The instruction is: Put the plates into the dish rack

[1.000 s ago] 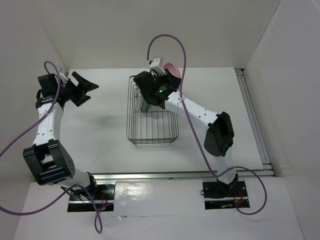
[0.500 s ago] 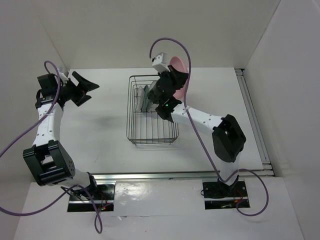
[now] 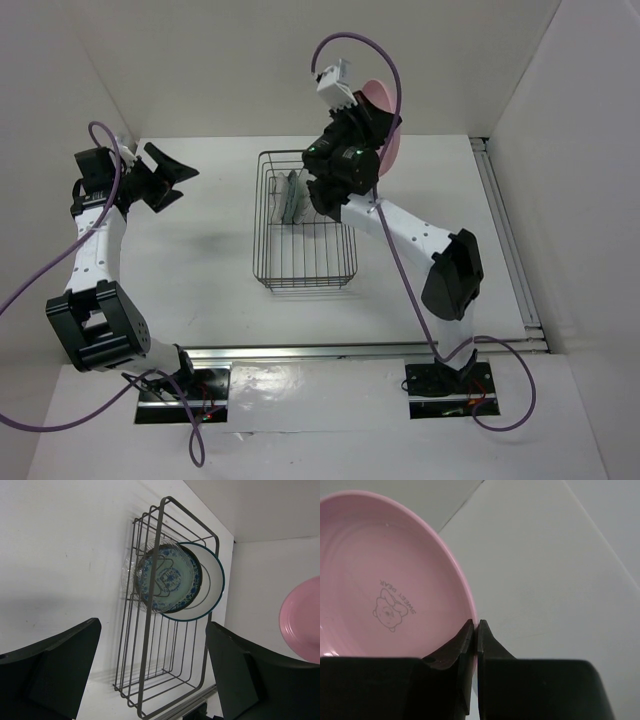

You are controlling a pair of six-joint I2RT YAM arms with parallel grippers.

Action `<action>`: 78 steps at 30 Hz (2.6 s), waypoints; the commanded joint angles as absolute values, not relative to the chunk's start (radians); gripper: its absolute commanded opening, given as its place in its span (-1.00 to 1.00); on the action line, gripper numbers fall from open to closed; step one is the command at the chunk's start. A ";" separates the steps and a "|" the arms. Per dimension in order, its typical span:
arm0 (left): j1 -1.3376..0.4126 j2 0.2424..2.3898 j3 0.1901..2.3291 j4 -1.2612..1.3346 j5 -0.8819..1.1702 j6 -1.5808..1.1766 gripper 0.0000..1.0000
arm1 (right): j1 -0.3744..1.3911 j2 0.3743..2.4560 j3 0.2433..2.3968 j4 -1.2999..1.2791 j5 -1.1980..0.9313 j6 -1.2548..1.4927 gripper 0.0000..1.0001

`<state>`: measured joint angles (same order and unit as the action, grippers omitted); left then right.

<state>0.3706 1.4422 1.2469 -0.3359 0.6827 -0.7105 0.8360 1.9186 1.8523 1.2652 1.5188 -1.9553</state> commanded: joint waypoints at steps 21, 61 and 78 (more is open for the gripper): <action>0.345 1.364 1.264 -0.296 0.678 -0.650 1.00 | 0.875 1.664 2.034 -0.290 0.927 -0.429 -1.00; 0.345 1.385 1.264 -0.265 0.738 -0.650 1.00 | 0.609 1.838 2.017 -0.934 1.086 0.083 -1.00; 0.345 1.394 1.273 -0.275 0.747 -0.650 1.00 | 0.661 2.017 2.221 -0.988 1.124 0.043 -1.00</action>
<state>0.3481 1.3972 1.2472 -0.3054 0.7170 -0.6773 0.6510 2.0056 2.1559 -0.9691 1.0767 0.0448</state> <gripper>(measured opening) 1.000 0.086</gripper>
